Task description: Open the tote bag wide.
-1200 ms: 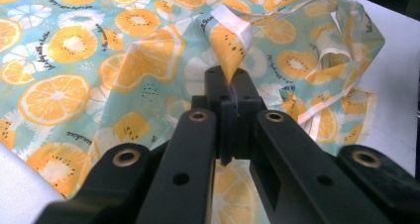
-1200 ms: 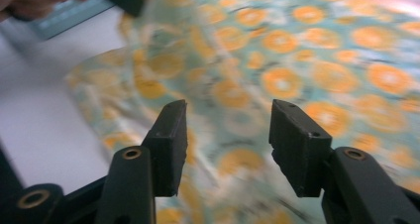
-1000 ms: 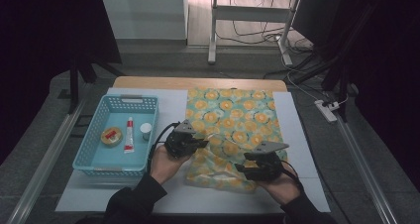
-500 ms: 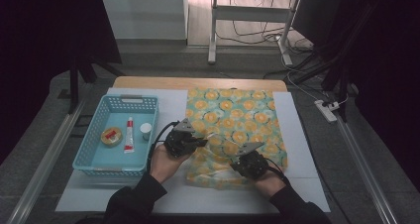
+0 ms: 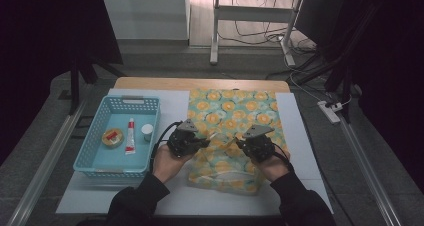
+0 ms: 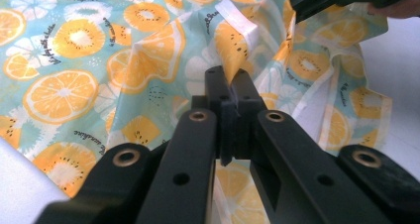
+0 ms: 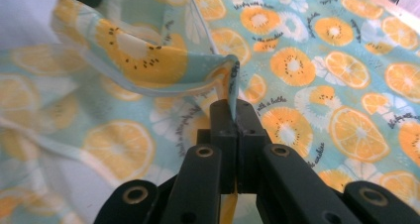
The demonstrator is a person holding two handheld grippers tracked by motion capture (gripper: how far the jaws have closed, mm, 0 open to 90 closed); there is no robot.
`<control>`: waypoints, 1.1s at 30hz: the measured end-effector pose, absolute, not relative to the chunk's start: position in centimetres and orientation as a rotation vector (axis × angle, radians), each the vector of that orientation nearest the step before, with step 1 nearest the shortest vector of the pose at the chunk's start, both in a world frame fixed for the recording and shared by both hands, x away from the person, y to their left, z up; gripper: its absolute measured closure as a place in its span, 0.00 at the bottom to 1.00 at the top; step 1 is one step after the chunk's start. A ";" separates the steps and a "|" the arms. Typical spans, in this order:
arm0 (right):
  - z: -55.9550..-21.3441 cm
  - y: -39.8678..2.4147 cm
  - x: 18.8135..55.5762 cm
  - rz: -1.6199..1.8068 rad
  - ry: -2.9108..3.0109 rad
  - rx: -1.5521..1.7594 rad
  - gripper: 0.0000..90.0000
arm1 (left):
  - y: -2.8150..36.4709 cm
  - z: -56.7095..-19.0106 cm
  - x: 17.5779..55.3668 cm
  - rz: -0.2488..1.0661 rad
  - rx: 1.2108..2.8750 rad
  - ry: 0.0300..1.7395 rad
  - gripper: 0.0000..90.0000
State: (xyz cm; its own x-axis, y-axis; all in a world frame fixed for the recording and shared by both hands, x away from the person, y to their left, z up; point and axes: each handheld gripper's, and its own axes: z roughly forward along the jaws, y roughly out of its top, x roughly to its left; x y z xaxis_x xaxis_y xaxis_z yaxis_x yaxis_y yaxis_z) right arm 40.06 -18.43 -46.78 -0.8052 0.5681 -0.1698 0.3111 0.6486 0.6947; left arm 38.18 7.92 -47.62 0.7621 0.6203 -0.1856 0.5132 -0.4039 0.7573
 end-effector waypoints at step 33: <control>-50.3 -17.1 41.9 0.868 2.709 0.700 0.26 | 7.5 -48.6 39.3 0.147 2.106 0.879 1.00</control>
State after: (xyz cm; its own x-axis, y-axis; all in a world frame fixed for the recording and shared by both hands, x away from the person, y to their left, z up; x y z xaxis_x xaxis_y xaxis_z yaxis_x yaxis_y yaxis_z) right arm 41.95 -17.07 -50.32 -0.8645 0.4996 -0.0551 0.3746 0.7135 0.5921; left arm 39.35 7.49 -48.56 0.7485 0.6349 -0.1917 0.5378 -0.4119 0.7356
